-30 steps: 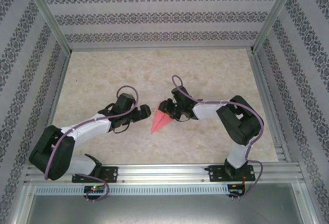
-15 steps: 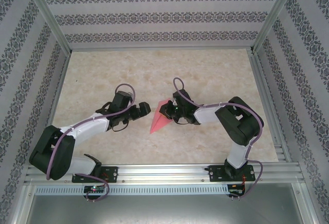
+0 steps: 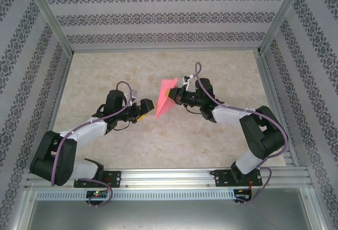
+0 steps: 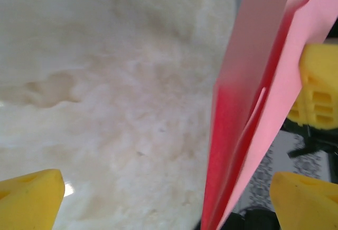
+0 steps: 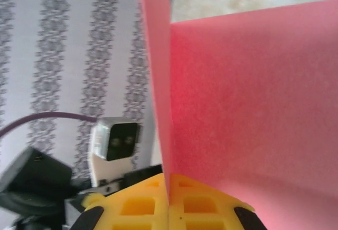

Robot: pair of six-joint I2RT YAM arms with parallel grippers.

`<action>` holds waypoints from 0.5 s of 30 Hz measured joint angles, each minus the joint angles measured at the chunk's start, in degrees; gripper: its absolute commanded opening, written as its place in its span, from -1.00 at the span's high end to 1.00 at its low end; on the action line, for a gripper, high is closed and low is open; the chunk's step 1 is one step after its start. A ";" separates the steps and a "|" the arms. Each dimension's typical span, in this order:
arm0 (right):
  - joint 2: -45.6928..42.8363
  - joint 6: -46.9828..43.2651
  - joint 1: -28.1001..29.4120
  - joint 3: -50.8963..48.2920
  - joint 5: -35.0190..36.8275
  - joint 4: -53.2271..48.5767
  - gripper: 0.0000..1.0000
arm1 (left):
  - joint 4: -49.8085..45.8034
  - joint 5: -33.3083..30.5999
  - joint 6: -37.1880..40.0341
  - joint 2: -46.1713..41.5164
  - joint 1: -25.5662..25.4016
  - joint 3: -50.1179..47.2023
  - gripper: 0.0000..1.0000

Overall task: Fold a paper plane with a square sheet of paper (pick it up from the middle)
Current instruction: Turn over the paper at the center of the table.

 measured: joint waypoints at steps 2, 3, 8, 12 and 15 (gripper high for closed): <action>0.00 0.90 -0.20 1.70 -2.75 1.31 0.93 | 4.87 2.64 -1.73 0.00 0.00 -0.02 -1.00; 0.00 1.22 -0.17 2.16 -3.78 1.95 0.92 | 6.80 3.48 -2.38 0.00 0.00 -0.02 -1.00; 0.72 5.44 -0.15 2.93 -8.24 7.56 0.91 | 14.97 6.78 -5.62 0.00 -0.07 0.00 -0.82; 2.95 8.66 -0.15 2.93 -10.12 11.87 0.90 | 18.34 7.50 -6.58 0.00 -0.17 0.02 -0.50; 4.04 10.01 -0.02 2.93 -10.73 13.22 0.89 | 19.50 7.50 -7.10 0.00 -0.50 0.11 -0.26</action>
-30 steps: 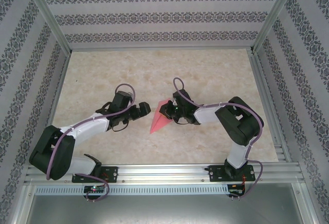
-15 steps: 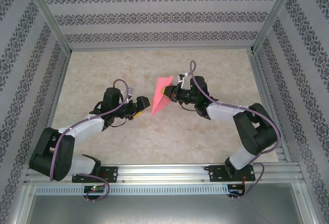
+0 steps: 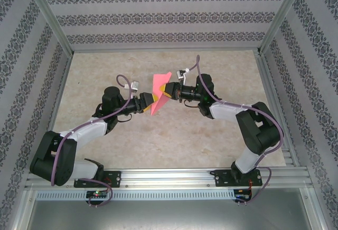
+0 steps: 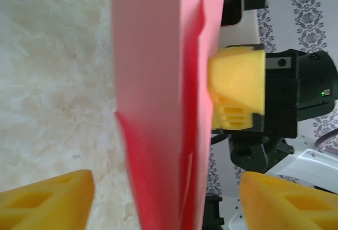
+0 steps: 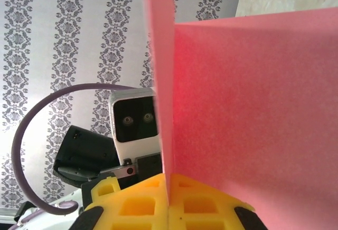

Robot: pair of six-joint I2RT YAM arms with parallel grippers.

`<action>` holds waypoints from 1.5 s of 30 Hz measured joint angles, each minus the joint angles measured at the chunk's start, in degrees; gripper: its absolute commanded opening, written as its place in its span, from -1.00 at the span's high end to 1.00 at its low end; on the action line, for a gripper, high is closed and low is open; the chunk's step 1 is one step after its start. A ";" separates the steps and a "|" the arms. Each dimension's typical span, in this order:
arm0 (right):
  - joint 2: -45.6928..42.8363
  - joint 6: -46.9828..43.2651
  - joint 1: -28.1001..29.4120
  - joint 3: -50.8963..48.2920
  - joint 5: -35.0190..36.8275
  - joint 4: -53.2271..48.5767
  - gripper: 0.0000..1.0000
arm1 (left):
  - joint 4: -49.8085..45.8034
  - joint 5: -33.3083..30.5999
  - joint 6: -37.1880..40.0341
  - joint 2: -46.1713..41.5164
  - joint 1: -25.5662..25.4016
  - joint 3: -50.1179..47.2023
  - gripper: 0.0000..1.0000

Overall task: Fold a paper plane with a square sheet of paper (pick it up from the middle)
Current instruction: Turn over the paper at the center of the table.

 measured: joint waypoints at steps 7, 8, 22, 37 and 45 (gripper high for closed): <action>0.20 -0.04 0.13 0.00 -0.79 -0.42 0.86 | 0.48 -0.28 -0.15 0.00 -0.17 0.76 0.41; 0.20 -0.09 0.13 0.00 -0.85 -0.74 0.84 | 0.46 -0.39 -0.04 0.00 -0.26 0.87 0.49; -13.40 -20.00 -3.74 0.39 13.11 -34.73 -0.53 | -15.63 -6.29 9.84 -1.09 -0.37 6.38 0.88; -31.28 -34.64 -7.19 -5.99 45.83 -55.25 -0.96 | -71.38 -55.45 30.99 9.94 -12.72 37.79 0.89; -34.73 -34.95 -9.25 -9.07 50.45 -57.81 -0.96 | -82.34 -74.66 30.58 27.71 -21.38 49.00 0.78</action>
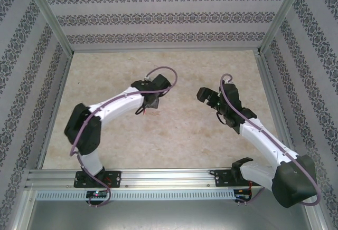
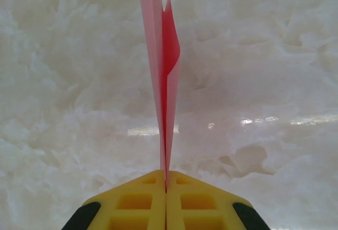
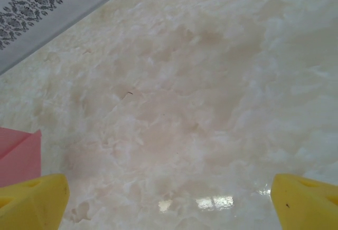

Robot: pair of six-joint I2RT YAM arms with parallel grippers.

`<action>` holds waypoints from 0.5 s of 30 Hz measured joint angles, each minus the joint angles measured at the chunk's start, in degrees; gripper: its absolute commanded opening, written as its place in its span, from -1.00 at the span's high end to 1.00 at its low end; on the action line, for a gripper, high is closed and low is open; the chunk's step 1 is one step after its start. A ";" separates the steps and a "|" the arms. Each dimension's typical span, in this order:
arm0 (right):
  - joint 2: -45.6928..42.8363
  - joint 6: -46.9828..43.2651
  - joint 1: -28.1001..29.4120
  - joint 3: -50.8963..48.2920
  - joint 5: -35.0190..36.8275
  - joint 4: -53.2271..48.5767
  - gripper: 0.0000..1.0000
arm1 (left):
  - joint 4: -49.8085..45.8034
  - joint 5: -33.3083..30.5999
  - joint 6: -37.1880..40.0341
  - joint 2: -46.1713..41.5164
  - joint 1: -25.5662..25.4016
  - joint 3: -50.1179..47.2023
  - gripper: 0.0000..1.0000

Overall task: Fold a paper plane with a square sheet of paper (pick it up from the middle)
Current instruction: Turn over the paper at the center of the table.

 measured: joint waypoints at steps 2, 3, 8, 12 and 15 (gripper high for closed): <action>-0.37 0.33 -0.81 -0.09 -0.09 -0.66 -0.96 | -0.35 -0.68 -0.26 3.93 -1.60 2.12 0.67; -0.37 0.55 -1.40 -0.09 -0.35 -0.98 -0.96 | -0.26 -0.31 -0.42 5.84 -2.32 3.10 0.61; 0.70 2.12 -3.87 -0.09 -3.48 -2.99 -0.96 | 3.02 6.23 -0.94 11.02 -3.32 4.70 0.13; 1.81 3.32 -3.87 -0.09 -6.25 -4.42 -0.95 | 7.21 13.00 -1.14 10.54 -2.86 4.61 -0.43; 2.49 4.11 -3.13 0.00 -7.48 -4.55 -0.91 | 11.76 17.86 -1.51 7.28 -1.38 2.49 -0.69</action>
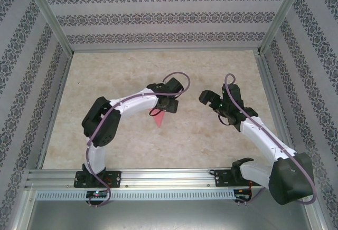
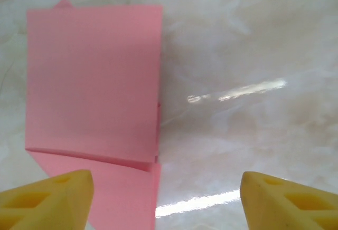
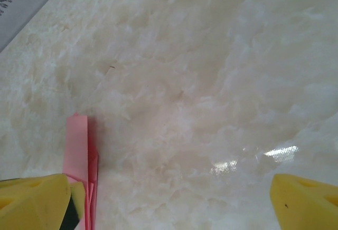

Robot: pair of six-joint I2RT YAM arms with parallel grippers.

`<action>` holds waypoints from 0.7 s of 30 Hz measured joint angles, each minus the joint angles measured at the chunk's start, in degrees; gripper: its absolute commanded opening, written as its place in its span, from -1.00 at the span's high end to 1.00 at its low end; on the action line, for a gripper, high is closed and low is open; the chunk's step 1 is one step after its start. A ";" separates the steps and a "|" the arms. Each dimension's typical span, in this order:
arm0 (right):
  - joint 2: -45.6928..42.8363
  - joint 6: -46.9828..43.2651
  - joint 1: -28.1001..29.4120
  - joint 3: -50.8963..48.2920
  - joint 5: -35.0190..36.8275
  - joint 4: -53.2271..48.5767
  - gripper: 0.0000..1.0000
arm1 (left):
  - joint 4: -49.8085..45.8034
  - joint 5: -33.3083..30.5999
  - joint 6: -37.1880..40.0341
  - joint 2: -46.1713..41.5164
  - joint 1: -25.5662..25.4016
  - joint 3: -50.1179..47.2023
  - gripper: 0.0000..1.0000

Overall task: Fold a paper plane with a square sheet of paper (pick it up from the middle)
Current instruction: Turn over the paper at the center of the table, then move the paper to the center of the table.

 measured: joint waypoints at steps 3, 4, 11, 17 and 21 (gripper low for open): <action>1.92 1.70 3.89 0.85 0.31 -0.02 -0.80 | 3.76 3.32 -0.90 -5.35 3.21 -4.02 -0.86; 2.99 2.19 5.44 1.46 0.42 -0.02 -0.74 | 4.74 4.17 -1.25 -7.17 4.76 -5.46 -0.88; 15.82 8.00 19.23 9.03 1.90 2.93 -0.52 | 11.39 7.26 -4.66 -18.99 17.88 -19.87 -1.00; 26.91 11.10 27.08 17.46 2.69 6.19 -0.50 | 12.41 7.37 -6.45 -26.71 24.20 -29.88 -1.00; 33.97 11.76 29.97 23.45 2.43 7.63 -0.45 | 12.61 7.37 -7.26 -29.81 25.90 -33.81 -1.00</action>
